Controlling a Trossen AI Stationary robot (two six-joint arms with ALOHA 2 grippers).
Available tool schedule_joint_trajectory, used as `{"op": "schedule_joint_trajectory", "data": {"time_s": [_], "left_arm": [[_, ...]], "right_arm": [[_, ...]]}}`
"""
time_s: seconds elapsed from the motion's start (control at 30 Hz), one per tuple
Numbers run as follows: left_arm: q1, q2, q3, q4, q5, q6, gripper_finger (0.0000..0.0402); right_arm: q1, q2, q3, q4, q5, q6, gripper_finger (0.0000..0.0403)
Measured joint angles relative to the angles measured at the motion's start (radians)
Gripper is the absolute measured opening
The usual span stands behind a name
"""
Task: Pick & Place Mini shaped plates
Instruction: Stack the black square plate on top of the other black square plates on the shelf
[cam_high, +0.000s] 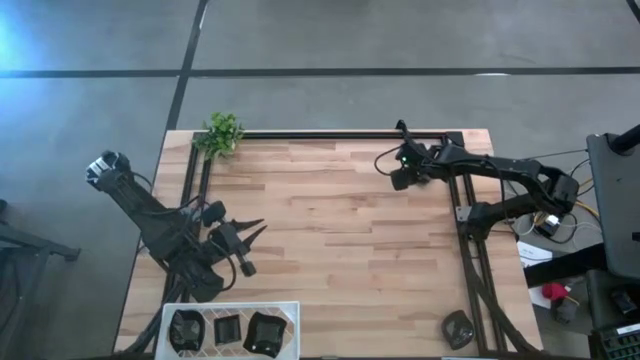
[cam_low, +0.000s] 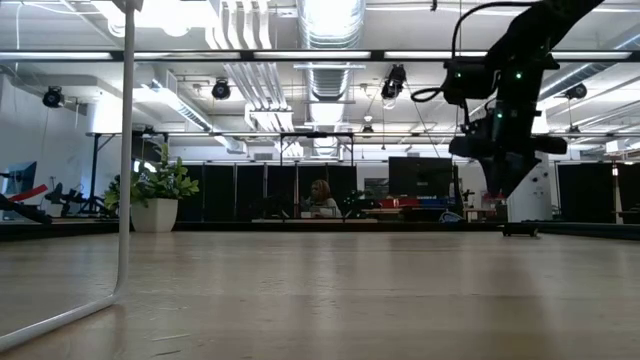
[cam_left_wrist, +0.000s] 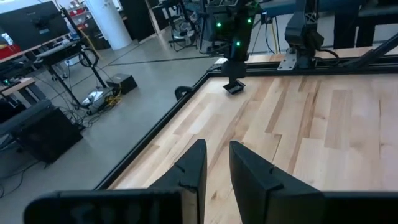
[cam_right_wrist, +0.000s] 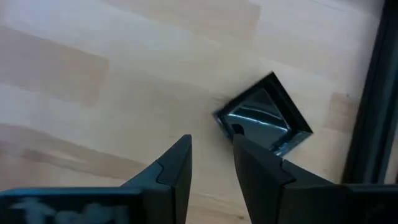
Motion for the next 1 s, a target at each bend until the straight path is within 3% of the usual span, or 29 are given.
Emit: {"op": "schedule_joint_trajectory", "data": {"time_s": [0.6, 1.0], "left_arm": [[0.000, 0.000, 0.000, 0.000, 0.010, 0.026, 0.0064], [0.000, 0.000, 0.000, 0.000, 0.010, 0.027, 0.0064]], "right_arm": [[-0.071, 0.001, -0.200, 0.240, 0.006, -0.099, 0.0116], [-0.086, 0.002, -0.258, 0.300, 0.054, -0.129, 0.0116]]}}
